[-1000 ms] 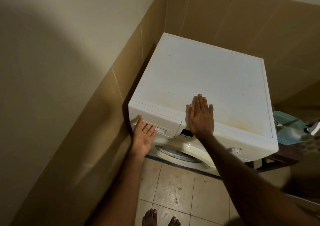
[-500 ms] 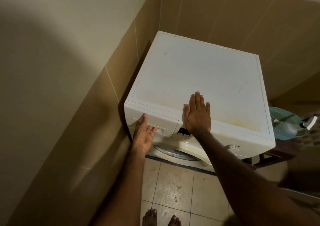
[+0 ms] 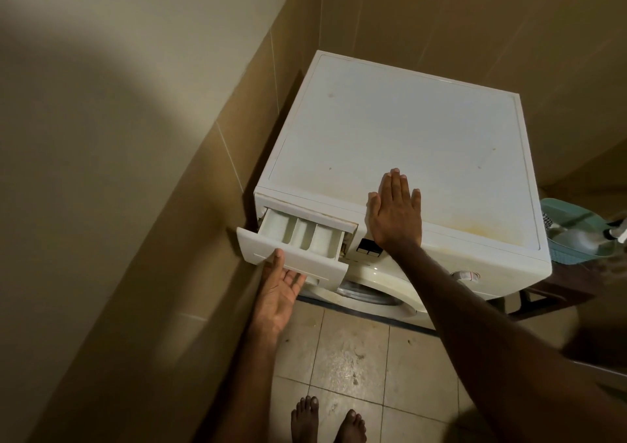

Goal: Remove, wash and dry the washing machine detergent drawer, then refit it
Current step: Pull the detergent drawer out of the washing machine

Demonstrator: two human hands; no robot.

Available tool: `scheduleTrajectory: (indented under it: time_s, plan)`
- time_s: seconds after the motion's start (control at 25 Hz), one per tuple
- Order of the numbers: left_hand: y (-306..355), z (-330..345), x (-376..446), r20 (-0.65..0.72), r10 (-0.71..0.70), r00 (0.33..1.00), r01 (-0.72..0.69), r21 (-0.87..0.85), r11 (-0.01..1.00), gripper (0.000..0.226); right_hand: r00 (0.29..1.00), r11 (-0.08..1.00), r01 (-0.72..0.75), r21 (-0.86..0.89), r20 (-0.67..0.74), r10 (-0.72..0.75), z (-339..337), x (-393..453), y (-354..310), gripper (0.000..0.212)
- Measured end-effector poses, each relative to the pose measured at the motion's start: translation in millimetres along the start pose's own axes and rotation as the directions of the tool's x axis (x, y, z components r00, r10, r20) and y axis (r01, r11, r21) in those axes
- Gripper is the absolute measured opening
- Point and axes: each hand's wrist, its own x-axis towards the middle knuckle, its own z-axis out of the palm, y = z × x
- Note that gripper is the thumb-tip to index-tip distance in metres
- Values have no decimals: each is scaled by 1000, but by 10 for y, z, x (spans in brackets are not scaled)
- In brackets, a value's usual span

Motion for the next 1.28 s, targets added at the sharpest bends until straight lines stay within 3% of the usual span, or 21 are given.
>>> scheduleTrajectory:
  time_s: [0.16,0.32,0.44,0.52,0.64,0.68,0.76,0.84,0.88,1.08,1.28]
  plan:
    - [-41,-266,-280,-3,-45,999,45,-59,997,109,1000,1000,22,12,13,-23,-15,33,29,66]
    - [-67,-368,-466,-45,-59,997,55,-76,996,68,999,999,37,27,7,-37,-25,13,51,66]
    - [-40,-310,-491,-42,-33,999,30,-60,998,80,999,996,31,87,35,-34,-86,82,54,65]
    - [-26,-293,-505,-52,-35,998,32,-70,997,96,998,963,-23,269,-45,37,-197,25,-21,58]
    - [-20,-270,-528,-80,-28,996,22,-77,997,74,920,895,-66,442,-320,226,-288,-376,-306,30]
    - [-15,-256,-538,-86,-36,996,29,-82,996,70,927,883,-53,467,-306,217,-286,-520,-417,27]
    - [-7,-241,-548,-94,-46,995,38,-82,996,68,990,805,-78,589,-47,130,-216,-720,-633,32]
    - [6,-226,-563,-105,-49,993,44,-50,998,69,971,743,-185,643,237,36,-98,-812,-801,39]
    - [7,-224,-552,-112,-47,993,45,-20,999,70,952,738,-225,636,306,26,-25,-820,-861,43]
    - [6,-168,-455,-125,-40,991,51,86,995,74,898,713,-384,587,418,139,263,-692,-1114,65]
    - [-15,-191,-375,-112,-41,993,55,124,991,70,895,814,-342,470,425,131,338,-512,-1277,58]
